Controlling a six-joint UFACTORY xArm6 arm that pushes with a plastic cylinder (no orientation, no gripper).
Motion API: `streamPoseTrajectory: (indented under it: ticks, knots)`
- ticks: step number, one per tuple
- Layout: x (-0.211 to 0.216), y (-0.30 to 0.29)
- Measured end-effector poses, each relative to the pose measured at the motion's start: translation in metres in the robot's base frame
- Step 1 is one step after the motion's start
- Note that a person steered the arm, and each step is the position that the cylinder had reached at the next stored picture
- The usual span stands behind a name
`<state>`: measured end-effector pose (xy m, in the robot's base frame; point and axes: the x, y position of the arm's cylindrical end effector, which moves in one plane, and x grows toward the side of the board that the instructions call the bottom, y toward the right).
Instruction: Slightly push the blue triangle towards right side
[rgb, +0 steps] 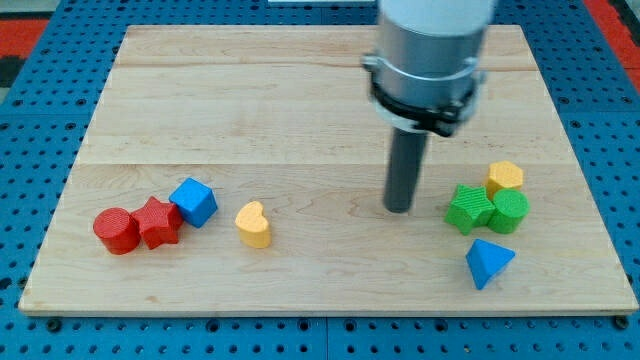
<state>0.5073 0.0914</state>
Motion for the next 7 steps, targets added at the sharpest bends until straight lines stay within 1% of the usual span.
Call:
streamPoseTrajectory:
  ticks: [2, 3, 4, 6, 7]
  knots:
    - [0.001, 0.006]
    - [0.015, 0.007]
    - [0.016, 0.004]
    - [0.016, -0.024]
    - [0.016, -0.017]
